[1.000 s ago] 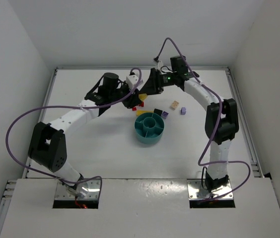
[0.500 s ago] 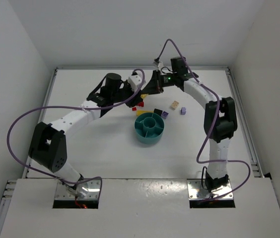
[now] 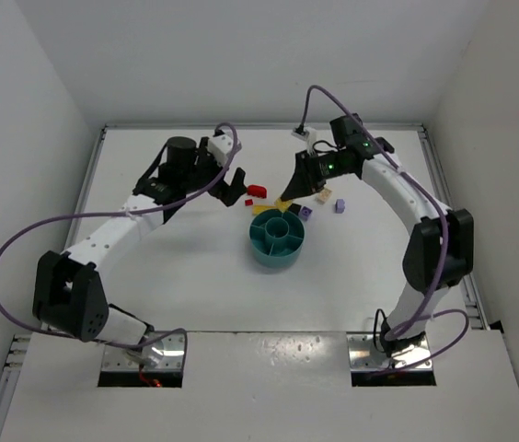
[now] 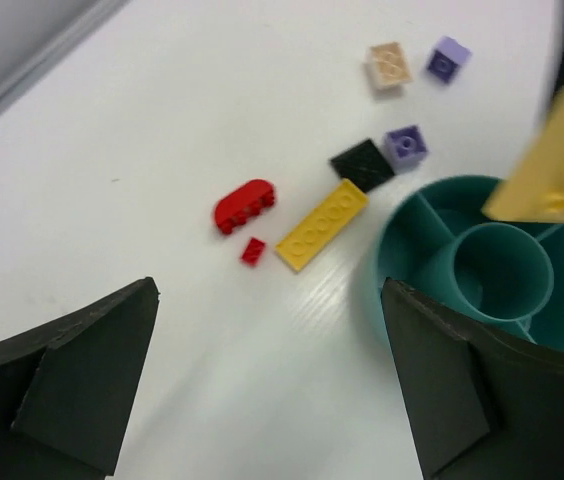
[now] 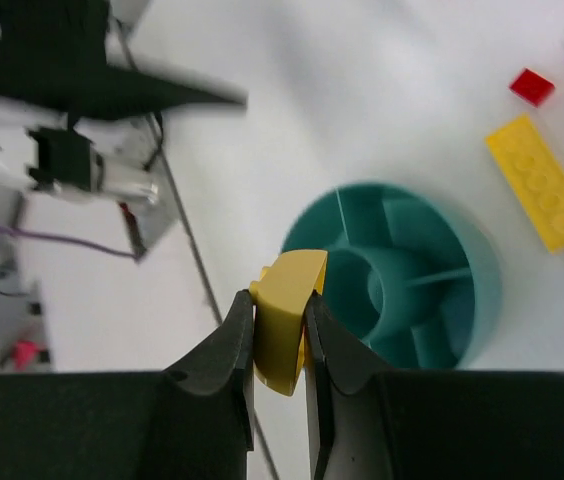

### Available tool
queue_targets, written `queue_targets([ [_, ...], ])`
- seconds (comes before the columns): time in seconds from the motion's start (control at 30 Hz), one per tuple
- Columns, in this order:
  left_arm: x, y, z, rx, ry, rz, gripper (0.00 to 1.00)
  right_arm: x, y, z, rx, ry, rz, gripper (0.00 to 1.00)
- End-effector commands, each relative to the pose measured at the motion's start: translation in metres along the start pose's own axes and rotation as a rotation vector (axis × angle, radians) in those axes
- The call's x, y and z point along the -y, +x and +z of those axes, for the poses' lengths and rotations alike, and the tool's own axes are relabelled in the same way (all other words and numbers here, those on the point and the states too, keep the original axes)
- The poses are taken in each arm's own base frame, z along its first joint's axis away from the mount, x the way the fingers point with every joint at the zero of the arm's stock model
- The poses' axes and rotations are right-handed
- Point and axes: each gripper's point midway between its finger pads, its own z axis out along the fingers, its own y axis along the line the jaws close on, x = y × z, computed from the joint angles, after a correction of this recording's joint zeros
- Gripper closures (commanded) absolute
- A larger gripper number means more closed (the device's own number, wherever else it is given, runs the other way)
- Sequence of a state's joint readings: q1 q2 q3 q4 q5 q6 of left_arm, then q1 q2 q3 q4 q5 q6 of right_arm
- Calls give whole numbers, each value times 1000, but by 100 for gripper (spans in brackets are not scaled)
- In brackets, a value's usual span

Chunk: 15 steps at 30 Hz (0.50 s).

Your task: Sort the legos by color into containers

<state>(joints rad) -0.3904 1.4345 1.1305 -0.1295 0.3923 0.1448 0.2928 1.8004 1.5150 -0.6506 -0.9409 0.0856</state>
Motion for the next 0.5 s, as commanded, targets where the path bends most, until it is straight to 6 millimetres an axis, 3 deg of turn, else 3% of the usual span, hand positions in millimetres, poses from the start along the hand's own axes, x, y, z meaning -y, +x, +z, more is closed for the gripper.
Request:
queue_targets([
  [0.0, -19, -18, -14, 57, -110, -20, 0, 3, 33, -14, -108, 99, -187, 100],
  [0.17, -26, -5, -8, 6, -128, -67, 0, 4, 47, -6, -156, 102, -212, 100],
  [0.47, -30, 6, -9, -27, -162, -95, 0, 2, 51, 13, -214, 70, -252, 100],
])
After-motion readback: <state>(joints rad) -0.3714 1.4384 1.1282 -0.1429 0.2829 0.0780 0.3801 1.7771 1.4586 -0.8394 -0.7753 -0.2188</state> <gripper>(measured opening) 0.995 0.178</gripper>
